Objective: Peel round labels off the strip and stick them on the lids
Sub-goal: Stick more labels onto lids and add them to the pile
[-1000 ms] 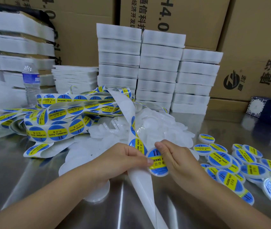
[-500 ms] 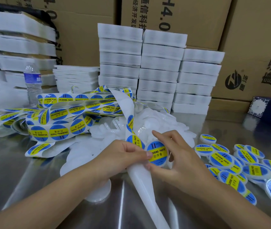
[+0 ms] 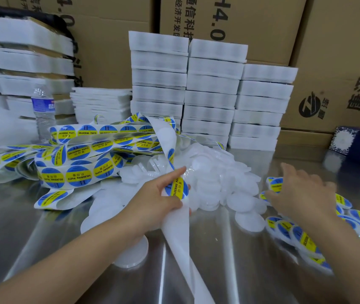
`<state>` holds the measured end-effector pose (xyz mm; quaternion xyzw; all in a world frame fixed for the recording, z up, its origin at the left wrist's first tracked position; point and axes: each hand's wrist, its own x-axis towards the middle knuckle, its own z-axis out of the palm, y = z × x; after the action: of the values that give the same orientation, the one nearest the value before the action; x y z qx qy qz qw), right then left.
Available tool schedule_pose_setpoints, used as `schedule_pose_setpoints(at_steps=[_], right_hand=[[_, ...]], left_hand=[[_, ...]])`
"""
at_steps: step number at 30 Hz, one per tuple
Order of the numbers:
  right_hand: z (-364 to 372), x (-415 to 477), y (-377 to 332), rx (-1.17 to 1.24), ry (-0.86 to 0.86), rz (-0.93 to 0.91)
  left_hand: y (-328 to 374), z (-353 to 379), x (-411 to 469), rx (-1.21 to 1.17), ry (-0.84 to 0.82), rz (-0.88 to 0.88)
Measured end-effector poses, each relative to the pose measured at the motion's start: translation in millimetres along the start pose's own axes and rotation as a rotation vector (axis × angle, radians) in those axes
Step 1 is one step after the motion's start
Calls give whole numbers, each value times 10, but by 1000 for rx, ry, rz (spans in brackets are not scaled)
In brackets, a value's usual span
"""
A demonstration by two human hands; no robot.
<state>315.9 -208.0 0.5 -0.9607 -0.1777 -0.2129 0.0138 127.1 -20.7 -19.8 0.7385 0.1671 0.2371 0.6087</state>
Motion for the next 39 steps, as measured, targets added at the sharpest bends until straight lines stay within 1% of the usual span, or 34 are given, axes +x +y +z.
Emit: schedule_pose_setpoints(at_steps=[2,7,11,13,15,16,17,20,21,22,25,28,30,33,35,39], right_hand=[[12,60,124,-53,-55,71],[20,127,256,-132,-190,164],[-32,142,315,-149,-286,188],[-43,132,310,-150,-285,167],[-55,103,250,-153,-220,92],[-66,79,197,-121,-162,34],[-81,50,128,-39,-101,-34],[-152,-116,-162,450,34,-240],[-174,-202,-263,588,72,-311],[-188,-294,-358,666,107,-383],[-169,-527,-560,739,178,-561],[-144,-645,-655,765,226,-661],[-123,-677,-680,781,272,-685],[-86,-681,-700,786,279,-683],[-70,-680,-707,797,279,-668],[-71,-680,-700,836,290,-670]], left_hand=[[-9,-26,27,65,6,11],[-121,-12,76,137,-88,5],[-183,11,145,127,8,20],[-196,5,161,129,37,53],[-208,1,147,107,13,76],[-206,-1,135,112,7,93],[-201,0,126,116,8,116],[-180,3,124,43,-15,166],[-172,7,121,14,-40,184],[-165,7,119,-3,-67,201],[-165,15,91,21,-138,250],[-147,35,42,117,-156,299],[-129,57,6,134,-158,317],[-104,98,-66,184,-181,347],[-87,115,-109,266,-183,390],[-66,112,-133,442,-125,457]])
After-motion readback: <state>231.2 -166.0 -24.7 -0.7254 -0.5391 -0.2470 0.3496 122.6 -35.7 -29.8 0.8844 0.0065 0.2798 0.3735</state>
